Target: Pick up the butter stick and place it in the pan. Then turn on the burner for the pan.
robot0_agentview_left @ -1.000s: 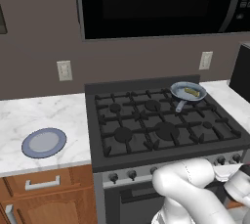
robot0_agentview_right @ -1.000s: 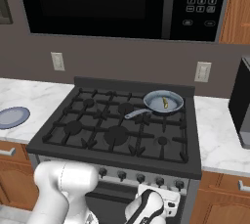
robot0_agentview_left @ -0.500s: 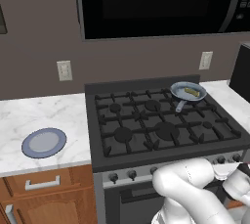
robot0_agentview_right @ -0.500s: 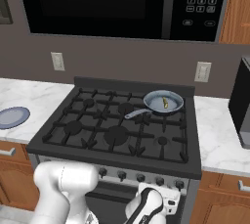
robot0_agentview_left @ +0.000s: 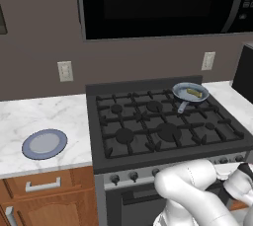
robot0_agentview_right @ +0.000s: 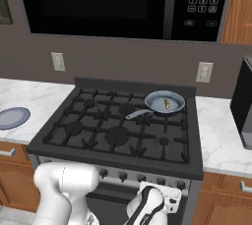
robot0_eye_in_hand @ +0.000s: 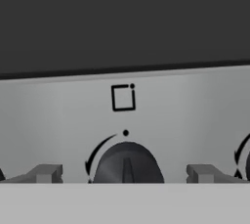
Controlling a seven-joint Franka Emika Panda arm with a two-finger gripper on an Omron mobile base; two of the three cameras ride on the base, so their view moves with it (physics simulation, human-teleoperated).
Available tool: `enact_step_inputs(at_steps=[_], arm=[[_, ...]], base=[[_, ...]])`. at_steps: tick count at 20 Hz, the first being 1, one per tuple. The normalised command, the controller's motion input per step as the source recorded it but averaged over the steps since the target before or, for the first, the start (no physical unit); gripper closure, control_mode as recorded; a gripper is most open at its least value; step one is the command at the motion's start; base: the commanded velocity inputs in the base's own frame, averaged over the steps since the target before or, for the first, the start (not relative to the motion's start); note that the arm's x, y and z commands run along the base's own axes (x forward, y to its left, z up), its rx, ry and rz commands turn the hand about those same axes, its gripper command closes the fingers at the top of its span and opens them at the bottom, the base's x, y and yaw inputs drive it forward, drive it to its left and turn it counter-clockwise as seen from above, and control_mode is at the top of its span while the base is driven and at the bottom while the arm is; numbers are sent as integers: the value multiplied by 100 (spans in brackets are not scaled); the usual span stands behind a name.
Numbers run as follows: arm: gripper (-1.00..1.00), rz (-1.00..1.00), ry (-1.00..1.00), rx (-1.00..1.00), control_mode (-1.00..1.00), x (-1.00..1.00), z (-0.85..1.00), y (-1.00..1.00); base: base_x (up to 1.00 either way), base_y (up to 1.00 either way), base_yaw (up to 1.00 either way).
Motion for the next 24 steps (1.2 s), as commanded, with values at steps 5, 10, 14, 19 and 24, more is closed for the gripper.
enact_step_inputs(at_steps=[5,10,14,19,24], arm=[[-100,0,0,0,-100,10,0,0],[100,0,0,0,-100,10,-3,0],[100,0,0,0,-100,6,-3,0],[100,0,0,0,-100,0,0,0],[100,0,0,0,-100,0,0,0]], base=[[0,0,0],[0,0,0],[0,0,0],[0,0,0],[0,0,0]])
